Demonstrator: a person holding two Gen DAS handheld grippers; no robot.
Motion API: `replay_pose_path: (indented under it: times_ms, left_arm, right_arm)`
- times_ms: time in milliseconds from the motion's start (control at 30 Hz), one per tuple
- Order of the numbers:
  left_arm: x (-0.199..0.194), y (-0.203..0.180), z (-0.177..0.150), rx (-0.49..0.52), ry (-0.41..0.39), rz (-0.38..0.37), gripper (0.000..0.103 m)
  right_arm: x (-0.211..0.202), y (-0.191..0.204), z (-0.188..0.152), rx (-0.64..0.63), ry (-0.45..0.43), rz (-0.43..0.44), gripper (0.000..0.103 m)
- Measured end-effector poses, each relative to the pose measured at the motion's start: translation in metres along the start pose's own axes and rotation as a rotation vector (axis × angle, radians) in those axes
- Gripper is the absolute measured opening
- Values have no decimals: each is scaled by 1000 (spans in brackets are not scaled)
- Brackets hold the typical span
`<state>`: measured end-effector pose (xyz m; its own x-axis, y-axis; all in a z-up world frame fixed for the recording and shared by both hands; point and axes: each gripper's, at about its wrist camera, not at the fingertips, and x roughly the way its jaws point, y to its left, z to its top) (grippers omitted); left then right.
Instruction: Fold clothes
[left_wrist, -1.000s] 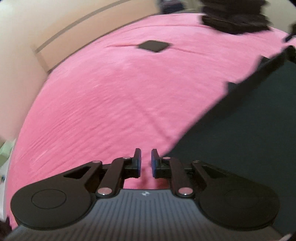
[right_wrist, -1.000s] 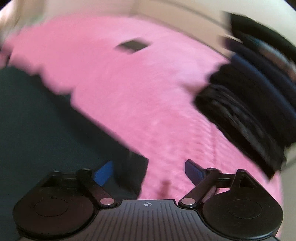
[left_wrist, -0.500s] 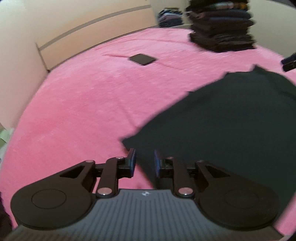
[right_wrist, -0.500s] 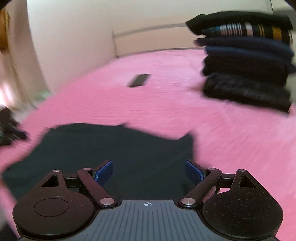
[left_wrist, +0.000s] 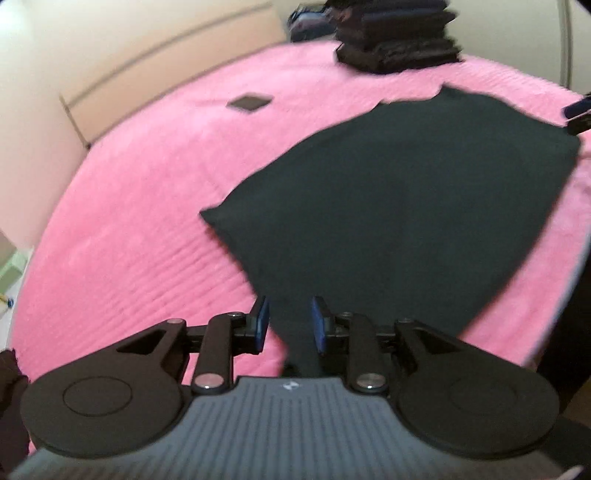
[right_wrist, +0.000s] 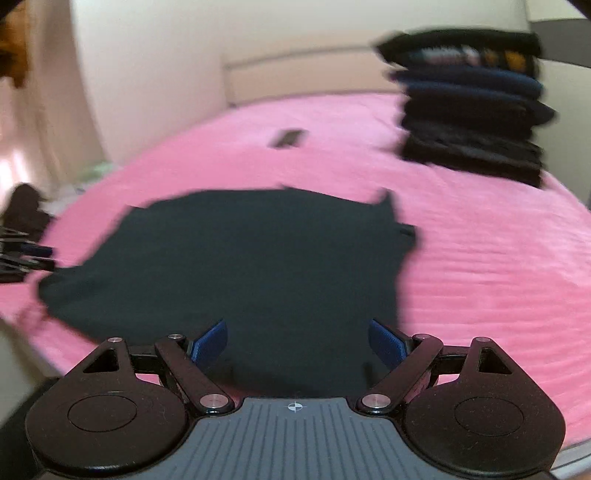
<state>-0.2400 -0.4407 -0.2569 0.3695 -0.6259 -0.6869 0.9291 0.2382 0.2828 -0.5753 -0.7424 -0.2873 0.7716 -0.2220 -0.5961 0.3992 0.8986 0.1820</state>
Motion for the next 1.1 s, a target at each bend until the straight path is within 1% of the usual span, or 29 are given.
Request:
replay_pose_path:
  times_ms: [100, 133, 167, 200, 233, 267, 300, 333, 400, 467, 500, 567, 633, 667, 767, 800, 867, 933, 1000, 1033, 1100]
  left_arm:
    - [-5, -22, -4, -45, -39, -82, 23]
    - [-1, -29, -6, -62, -30, -100, 23]
    - [7, -35, -9, -65, -4, -107, 23]
    - [14, -40, -13, -65, 26, -109, 23]
    - [21, -43, -20, -57, 56, -98, 24]
    - [21, -42, -27, -62, 42, -97, 24]
    - [18, -37, -32, -93, 29, -107, 24]
    - [16, -31, -35, -135, 36, -117, 25]
    - [13, -23, -40, -169, 44, -119, 25]
    - [11, -17, -45, -183, 42, -124, 25]
    - [10, -14, -47, -187, 40, -127, 25]
    - [5, -14, -50, -158, 42, -122, 25]
    - [-4, -13, -53, -106, 49, -96, 24]
    - [-11, -14, -57, -67, 53, -71, 24]
    - [-26, -25, -64, 97, 51, 28, 24]
    - [-31, -30, -66, 156, 36, 53, 24]
    - [-42, -42, -68, 270, -7, 78, 25]
    - [-45, -56, -68, 395, -50, 95, 32]
    - [-41, -69, -68, 522, -79, 108, 38]
    - [-36, -75, -68, 577, -82, 112, 40]
    - [-24, -84, -68, 661, -70, 117, 40]
  right_arm:
    - [19, 37, -11, 11, -5, 99, 87]
    - [26, 46, -15, 33, -2, 113, 86]
    - [33, 50, -18, 56, 12, 125, 85]
    - [39, 50, -22, 72, 27, 131, 81]
    - [42, 45, -26, 76, 33, 124, 75]
    - [45, 40, -29, 79, 38, 117, 71]
    - [47, 34, -32, 86, 42, 111, 64]
    - [44, 26, -33, 100, 42, 108, 57]
    - [39, 12, -35, 124, 41, 102, 56]
    - [33, 9, -36, 116, 48, 85, 56]
    - [30, 13, -36, 92, 56, 65, 56]
    - [25, 21, -35, 44, 72, 22, 56]
    - [22, 32, -36, -1, 85, -30, 57]
    - [21, 38, -37, -19, 88, -49, 57]
    - [17, 47, -40, -37, 75, -80, 57]
    - [15, 48, -41, -43, 67, -93, 58]
    - [10, 51, -42, -85, 63, -137, 58]
    - [6, 54, -44, -153, 67, -190, 58]
    - [5, 57, -47, -286, 91, -237, 58]
    - [8, 59, -51, -387, 112, -258, 58]
    - [17, 62, -58, -586, 162, -287, 58]
